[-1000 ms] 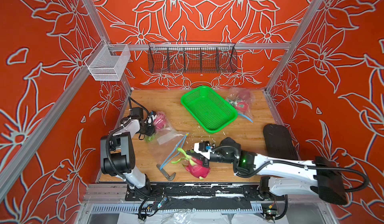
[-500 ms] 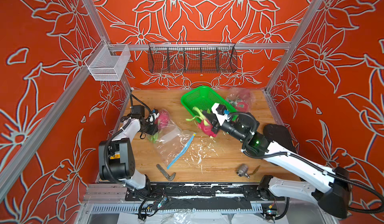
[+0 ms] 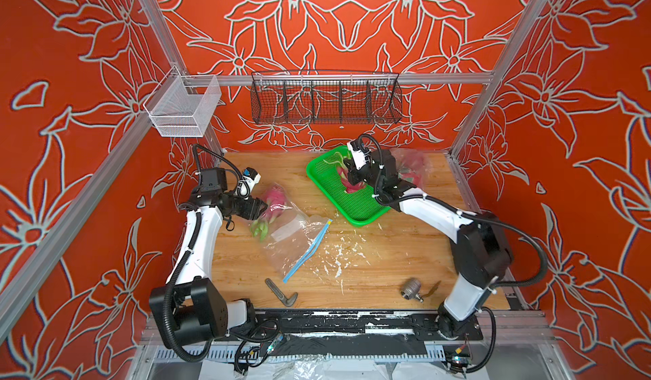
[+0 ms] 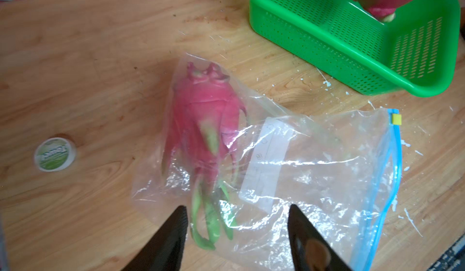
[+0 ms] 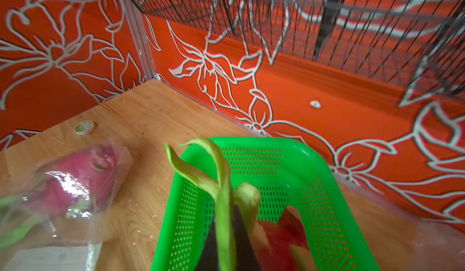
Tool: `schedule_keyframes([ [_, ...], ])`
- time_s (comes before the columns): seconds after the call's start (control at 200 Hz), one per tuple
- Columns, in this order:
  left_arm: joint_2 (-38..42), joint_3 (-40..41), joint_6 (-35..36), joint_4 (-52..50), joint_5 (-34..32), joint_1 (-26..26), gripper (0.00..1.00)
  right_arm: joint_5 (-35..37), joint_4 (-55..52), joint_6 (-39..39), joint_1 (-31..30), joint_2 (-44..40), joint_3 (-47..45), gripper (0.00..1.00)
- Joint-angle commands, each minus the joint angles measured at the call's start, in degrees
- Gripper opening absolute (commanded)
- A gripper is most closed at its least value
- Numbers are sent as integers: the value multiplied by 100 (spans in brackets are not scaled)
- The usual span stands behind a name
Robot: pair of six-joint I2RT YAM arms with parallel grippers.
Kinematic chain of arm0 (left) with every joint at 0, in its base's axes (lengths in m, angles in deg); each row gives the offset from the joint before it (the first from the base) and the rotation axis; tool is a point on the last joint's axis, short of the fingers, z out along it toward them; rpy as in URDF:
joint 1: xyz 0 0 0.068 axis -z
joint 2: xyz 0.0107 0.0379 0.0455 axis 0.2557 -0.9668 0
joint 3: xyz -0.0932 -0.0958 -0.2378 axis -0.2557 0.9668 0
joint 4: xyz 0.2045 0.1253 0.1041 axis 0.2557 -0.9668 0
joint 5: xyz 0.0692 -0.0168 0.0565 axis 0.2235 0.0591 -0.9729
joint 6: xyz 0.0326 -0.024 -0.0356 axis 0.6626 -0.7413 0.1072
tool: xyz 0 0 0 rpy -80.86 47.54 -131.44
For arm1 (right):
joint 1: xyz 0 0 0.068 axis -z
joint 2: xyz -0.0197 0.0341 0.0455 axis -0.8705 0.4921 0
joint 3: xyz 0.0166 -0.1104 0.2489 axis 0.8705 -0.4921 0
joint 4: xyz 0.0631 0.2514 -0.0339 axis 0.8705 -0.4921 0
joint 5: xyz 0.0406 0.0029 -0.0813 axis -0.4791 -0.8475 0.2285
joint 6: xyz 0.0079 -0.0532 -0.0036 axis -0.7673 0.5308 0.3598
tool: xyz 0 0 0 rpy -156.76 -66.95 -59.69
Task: Open the zip-top bag and take out the dragon fruit
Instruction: Place the dragon fruit in the basket.
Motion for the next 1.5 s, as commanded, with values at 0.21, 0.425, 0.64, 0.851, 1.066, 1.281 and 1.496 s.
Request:
schedule_keyframes([
  [0.21, -1265, -370, -401, 500, -87, -336, 70, -51, -306, -475, 236, 1084, 870, 1],
  [0.425, -2102, -665, -814, 887, -212, -341, 67, 664, -585, -345, 236, 975, 933, 41],
  [0.64, -2451, -909, -1022, 928, -142, -204, 67, 1318, -1042, -113, 236, 565, 1004, 71],
  [0.851, -2564, -896, -975, 1128, -403, -12, 67, 1292, -950, 35, -27, -575, 242, 85],
  [1.066, -2850, -1102, -1037, 1155, -588, 12, 66, 1227, -285, 214, -1224, -2137, -1732, 97],
  [1.281, -2867, -1012, -1000, 1193, -654, 31, 65, 1363, 1021, 520, -2930, -2699, -3864, 72],
  [1.496, -2695, -807, -930, 1175, -686, 56, 64, 1880, 1752, 727, -3917, -1644, -4159, 57],
])
